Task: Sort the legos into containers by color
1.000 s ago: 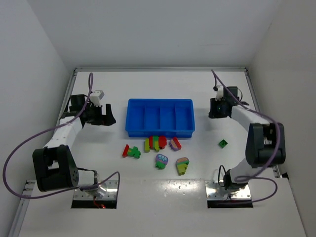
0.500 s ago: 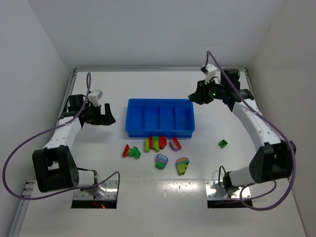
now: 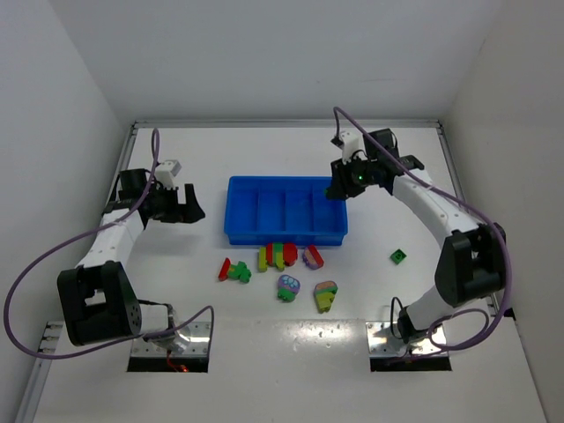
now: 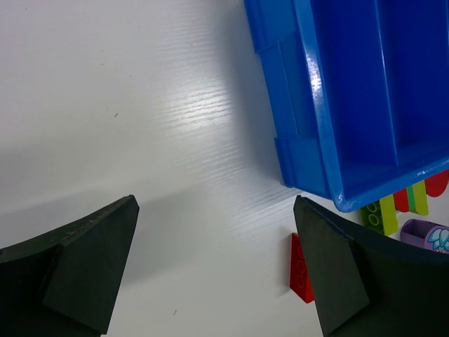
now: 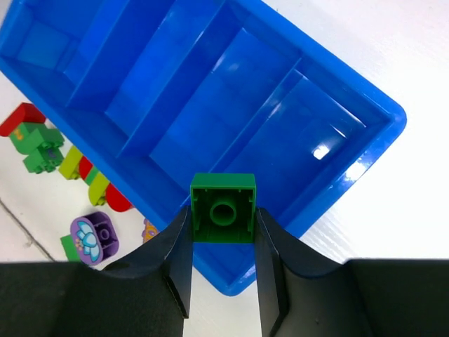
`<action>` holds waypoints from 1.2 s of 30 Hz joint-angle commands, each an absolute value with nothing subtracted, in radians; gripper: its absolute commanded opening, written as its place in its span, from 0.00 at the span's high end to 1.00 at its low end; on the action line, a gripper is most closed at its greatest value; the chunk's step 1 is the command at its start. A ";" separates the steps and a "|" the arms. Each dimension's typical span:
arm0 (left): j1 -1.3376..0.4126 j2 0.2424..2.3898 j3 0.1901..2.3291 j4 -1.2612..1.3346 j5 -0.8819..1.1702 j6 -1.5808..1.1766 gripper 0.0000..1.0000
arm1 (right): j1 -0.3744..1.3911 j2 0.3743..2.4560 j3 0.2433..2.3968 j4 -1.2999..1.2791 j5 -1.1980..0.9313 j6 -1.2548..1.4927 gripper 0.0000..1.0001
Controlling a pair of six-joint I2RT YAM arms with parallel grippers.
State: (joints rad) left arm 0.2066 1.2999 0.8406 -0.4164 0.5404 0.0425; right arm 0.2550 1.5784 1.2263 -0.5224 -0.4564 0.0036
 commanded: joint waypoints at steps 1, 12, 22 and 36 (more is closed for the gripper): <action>0.218 1.298 0.850 -0.393 0.568 0.044 0.00 | 0.262 1.583 1.273 -0.512 -0.394 -0.012 0.73; 0.218 1.298 0.850 -0.393 0.568 0.044 0.00 | 0.272 1.553 1.253 -0.492 -0.360 0.006 0.27; 0.227 1.289 0.850 -0.393 0.577 0.044 0.00 | 0.227 1.313 1.151 -0.676 -0.255 -0.204 0.23; 0.227 1.259 0.868 -0.402 0.597 0.063 0.00 | 0.153 1.074 0.793 -0.893 0.024 -0.506 0.18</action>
State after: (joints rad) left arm 0.2161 1.2991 0.8406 -0.4171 0.5735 0.0448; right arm 0.1654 1.1072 0.8246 -0.8730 -0.0662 -0.4042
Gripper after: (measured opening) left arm 0.995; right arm 0.822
